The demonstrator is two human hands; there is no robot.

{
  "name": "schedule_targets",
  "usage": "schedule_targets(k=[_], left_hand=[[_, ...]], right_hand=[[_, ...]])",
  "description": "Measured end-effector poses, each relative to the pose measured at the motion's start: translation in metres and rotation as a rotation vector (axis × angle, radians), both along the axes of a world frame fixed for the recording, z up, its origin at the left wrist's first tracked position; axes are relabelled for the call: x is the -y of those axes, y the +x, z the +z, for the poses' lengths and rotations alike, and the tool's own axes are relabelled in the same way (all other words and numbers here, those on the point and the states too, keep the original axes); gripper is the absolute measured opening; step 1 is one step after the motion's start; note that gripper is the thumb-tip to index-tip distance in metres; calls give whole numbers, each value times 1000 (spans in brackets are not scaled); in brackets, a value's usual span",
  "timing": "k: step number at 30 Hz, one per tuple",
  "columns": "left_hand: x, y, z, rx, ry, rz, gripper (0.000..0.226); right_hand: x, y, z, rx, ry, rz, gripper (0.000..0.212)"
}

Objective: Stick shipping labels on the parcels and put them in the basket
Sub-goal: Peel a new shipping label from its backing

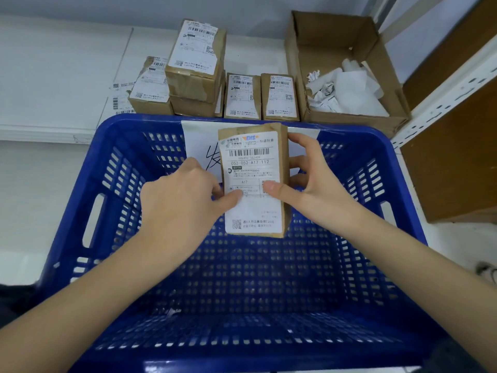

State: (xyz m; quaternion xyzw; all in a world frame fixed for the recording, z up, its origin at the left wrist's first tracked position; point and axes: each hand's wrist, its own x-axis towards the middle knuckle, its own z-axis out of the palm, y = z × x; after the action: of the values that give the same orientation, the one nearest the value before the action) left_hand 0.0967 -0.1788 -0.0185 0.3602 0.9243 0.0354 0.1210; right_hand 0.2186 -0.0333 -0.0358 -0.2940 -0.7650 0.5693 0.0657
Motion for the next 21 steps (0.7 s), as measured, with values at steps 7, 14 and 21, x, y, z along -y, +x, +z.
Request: schedule_targets(k=[7, 14, 21], left_hand=[[18, 3, 3, -203, 189, -194, 29], [7, 18, -22, -336, 462, -573, 46], [0, 18, -28, -255, 516, -610, 50]], right_hand=[[9, 8, 2, 81, -59, 70, 74], [16, 8, -1, 55, -213, 10, 83], [11, 17, 7, 26, -208, 11, 85]])
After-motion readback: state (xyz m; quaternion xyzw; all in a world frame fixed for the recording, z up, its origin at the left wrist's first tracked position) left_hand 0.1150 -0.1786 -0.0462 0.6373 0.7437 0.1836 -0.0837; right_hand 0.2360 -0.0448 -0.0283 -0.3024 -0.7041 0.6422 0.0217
